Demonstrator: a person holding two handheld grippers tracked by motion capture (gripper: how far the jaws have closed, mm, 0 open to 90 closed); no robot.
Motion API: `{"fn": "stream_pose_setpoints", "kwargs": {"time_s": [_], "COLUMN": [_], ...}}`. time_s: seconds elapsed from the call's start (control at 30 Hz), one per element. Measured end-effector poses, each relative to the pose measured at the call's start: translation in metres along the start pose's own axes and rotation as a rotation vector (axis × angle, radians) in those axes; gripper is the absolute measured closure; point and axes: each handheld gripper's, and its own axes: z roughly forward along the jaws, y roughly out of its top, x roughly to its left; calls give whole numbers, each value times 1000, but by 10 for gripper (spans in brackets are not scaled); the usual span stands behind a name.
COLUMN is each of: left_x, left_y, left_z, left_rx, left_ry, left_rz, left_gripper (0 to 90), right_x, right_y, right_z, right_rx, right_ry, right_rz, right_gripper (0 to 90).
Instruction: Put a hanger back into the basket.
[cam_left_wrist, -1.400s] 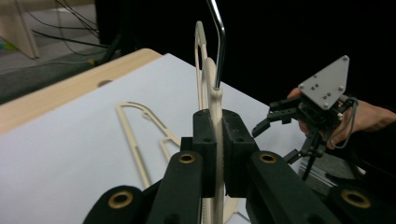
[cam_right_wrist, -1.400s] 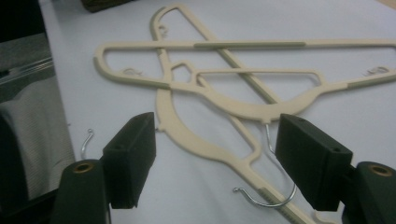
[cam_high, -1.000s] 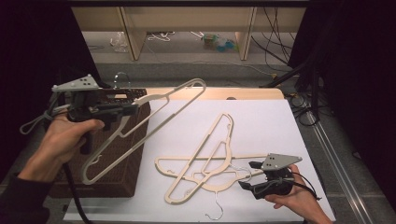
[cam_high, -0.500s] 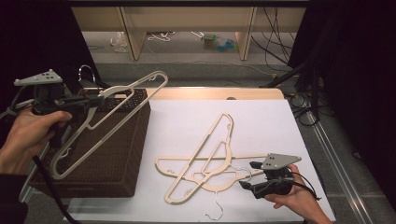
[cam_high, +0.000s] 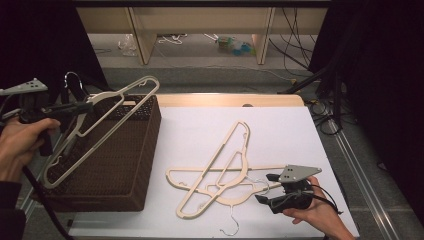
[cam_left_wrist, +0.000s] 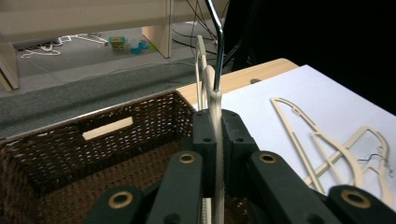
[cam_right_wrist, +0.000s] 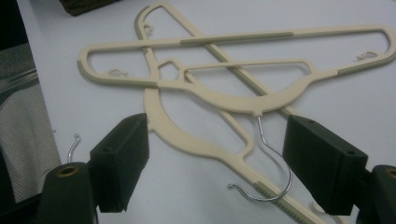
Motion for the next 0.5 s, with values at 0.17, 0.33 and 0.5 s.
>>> {"fn": "stream_pose_setpoints", "kwargs": {"time_s": [0.17, 0.33, 0.5], "left_x": [8, 20, 33], "left_y": [-8, -20, -28], "left_z": [7, 9, 7], "left_rx": [28, 53, 61], "left_ry": [0, 13, 36], "left_rz": [7, -15, -47], "left_gripper": [855, 855, 855], "right_x": [0, 0, 0], "right_y": [0, -1, -1], "right_z": [1, 2, 2], "right_rx": [1, 4, 7], "right_ry": [3, 6, 5], "right_rz": [-10, -5, -3], "right_gripper": [237, 237, 237]}}
